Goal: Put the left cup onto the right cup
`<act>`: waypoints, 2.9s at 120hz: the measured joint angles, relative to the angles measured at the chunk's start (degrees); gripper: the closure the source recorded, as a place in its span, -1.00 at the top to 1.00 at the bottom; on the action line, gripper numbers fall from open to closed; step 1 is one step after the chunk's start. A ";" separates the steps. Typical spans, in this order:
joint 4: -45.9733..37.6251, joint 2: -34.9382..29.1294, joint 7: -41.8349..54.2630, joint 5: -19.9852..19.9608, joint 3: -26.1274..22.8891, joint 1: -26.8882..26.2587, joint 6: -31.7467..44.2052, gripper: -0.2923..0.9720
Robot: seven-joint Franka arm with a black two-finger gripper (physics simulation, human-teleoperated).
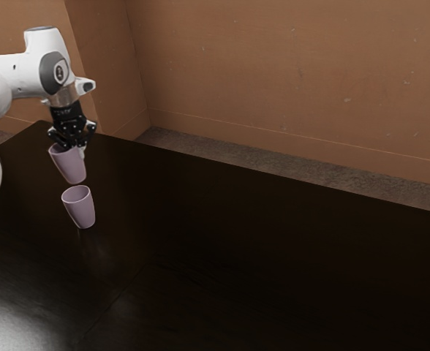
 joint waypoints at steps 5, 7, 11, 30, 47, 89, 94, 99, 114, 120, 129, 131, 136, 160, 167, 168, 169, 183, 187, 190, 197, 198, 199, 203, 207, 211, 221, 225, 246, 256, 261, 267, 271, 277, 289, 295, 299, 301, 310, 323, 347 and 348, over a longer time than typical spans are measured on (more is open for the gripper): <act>-0.35 -0.03 0.02 0.05 -0.01 -0.11 -0.08 -0.70; -0.43 -0.03 0.03 0.06 -0.02 -0.17 -0.11 -0.70; -0.54 -0.04 0.04 0.08 -0.02 -0.29 -0.16 -0.70; -1.64 -0.90 0.09 0.32 -0.03 -0.47 -0.33 -0.70; -2.43 -1.58 0.11 1.23 -0.02 -0.41 -0.39 -0.70; -3.25 -1.66 0.15 1.79 -0.02 -0.32 -0.43 -0.70; -3.28 -1.64 0.15 1.80 -0.02 -0.35 -0.41 -0.70; -3.27 -1.64 0.14 1.81 -0.02 -0.37 -0.37 -0.70; -3.27 -1.68 0.14 1.82 -0.04 -0.41 -0.33 -0.70; -3.29 -1.71 0.13 1.82 -0.07 -0.48 -0.35 -0.70; -3.30 -1.72 0.11 1.83 -0.29 -0.69 -0.38 -0.70; -3.30 -1.74 0.11 1.83 -0.33 -0.73 -0.39 -0.70; -3.30 -1.79 0.10 1.83 -0.42 -0.81 -0.40 -0.70; -4.05 -2.15 0.02 1.83 -0.55 -0.94 -0.43 -0.70; -4.41 -2.46 0.00 1.83 -0.55 -1.11 -0.44 -0.70; -4.49 -2.53 0.00 1.83 -0.55 -1.13 -0.45 -0.70; -4.56 -2.59 0.00 1.83 -0.55 -1.15 -0.45 -0.70; -5.18 -3.16 -0.04 1.83 -0.55 -1.33 -0.46 -0.70; -5.39 -3.23 -0.05 1.83 -0.55 -1.34 -0.46 -0.70; -5.50 -3.26 -0.06 1.83 -0.55 -1.34 -0.45 -0.70; -5.62 -3.29 -0.07 1.83 -0.55 -1.35 -0.45 -0.70; -5.64 -3.29 -0.07 1.83 -0.55 -1.35 -0.45 -0.70; -5.65 -3.29 -0.07 1.83 -0.55 -1.35 -0.45 -0.70; -5.71 -3.32 -0.08 1.83 -0.55 -1.33 -0.45 -0.70; -5.74 -3.36 -0.08 1.83 -0.55 -1.30 -0.45 -0.70; -5.89 -3.40 -0.09 1.83 -0.55 -1.28 -0.45 -0.70; -6.23 -3.61 -0.11 1.83 -0.55 -1.27 -0.43 -0.70; -6.38 -3.67 -0.12 1.83 -0.55 -1.26 -0.42 -0.70; -6.55 -3.74 -0.15 1.83 -0.55 -1.28 -0.37 -0.70; -6.61 -3.73 -0.17 1.83 -0.55 -1.27 -0.32 -0.70; -6.63 -3.70 -0.18 1.83 -0.55 -1.26 -0.30 -0.70; -6.70 -3.67 -0.20 1.83 -0.55 -1.26 -0.26 -0.70; -6.78 -3.67 -0.21 1.83 -0.55 -1.28 -0.22 -0.70; -6.86 -3.66 -0.23 1.83 -0.55 -1.29 -0.16 -0.70; -6.90 -3.66 -0.28 1.83 -0.55 -1.34 -0.07 -0.70; -6.90 -3.66 -0.30 1.83 -0.55 -1.35 -0.03 -0.70; -6.91 -3.66 -0.31 1.83 -0.55 -1.35 0.00 -0.70; -6.91 -3.66 -0.31 1.83 -0.55 -1.35 0.01 -0.70; -6.91 -3.66 -0.34 1.83 -0.55 -1.35 0.06 -0.70; -6.91 -3.66 -0.37 1.83 -0.55 -1.35 0.09 -0.70; -7.55 -3.82 -0.41 1.83 -0.55 -1.35 0.16 -0.70; -7.56 -3.83 -0.41 1.83 -0.55 -1.35 0.16 -0.70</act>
